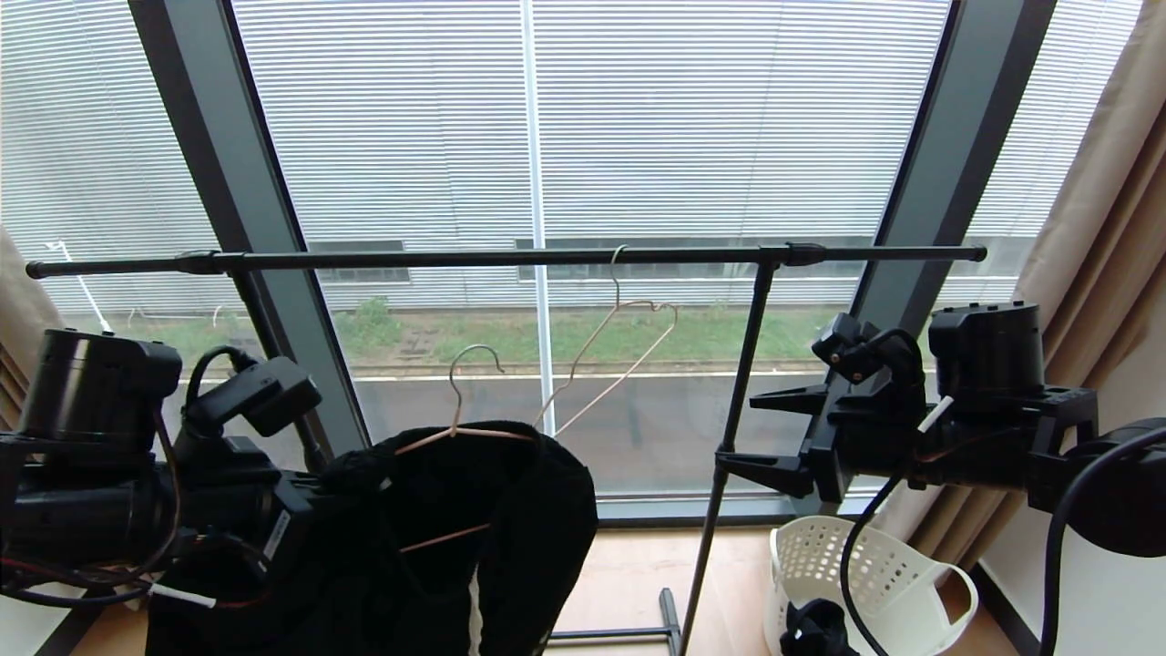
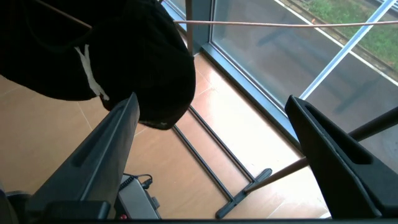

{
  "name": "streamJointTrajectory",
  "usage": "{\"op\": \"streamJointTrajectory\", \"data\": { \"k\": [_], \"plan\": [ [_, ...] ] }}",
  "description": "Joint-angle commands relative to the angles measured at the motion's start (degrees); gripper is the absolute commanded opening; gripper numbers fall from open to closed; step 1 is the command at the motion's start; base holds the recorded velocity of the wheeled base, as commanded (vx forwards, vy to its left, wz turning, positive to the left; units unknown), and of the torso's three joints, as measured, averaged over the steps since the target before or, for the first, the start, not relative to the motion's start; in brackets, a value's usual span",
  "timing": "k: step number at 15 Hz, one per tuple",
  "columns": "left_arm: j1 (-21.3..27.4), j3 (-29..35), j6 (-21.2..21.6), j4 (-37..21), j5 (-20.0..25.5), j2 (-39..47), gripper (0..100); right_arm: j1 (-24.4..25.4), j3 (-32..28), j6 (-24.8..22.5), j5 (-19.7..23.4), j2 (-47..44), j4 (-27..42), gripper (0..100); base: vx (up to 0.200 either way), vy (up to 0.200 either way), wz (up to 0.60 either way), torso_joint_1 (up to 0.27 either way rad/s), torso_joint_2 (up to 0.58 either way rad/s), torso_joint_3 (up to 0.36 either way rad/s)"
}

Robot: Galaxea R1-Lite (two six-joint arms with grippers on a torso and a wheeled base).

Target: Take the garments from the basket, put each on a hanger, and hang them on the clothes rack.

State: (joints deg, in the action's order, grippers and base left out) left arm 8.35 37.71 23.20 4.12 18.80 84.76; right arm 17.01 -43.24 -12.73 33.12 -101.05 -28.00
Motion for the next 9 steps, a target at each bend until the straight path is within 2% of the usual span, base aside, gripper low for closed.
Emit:
{"op": "streamJointTrajectory", "data": {
  "k": [1,4,9],
  "plan": [
    [0.88,0.35,0.00,0.10,-1.40,4.01,0,0.04,0.00,-0.02,0.01,-0.20,-0.04,100,0.000,0.000,0.00,0.000,0.00,0.000],
    [1.23,1.05,-0.35,2.30,-5.70,7.35,0,0.04,0.09,-0.11,0.01,-0.29,-0.04,100,0.000,0.000,0.00,0.000,0.00,0.000],
    [1.41,2.11,-0.35,4.84,-8.08,11.39,0,0.04,0.09,-0.11,-0.07,-0.47,-0.04,100,0.000,0.000,0.00,0.000,0.00,0.000]
  ]
}}
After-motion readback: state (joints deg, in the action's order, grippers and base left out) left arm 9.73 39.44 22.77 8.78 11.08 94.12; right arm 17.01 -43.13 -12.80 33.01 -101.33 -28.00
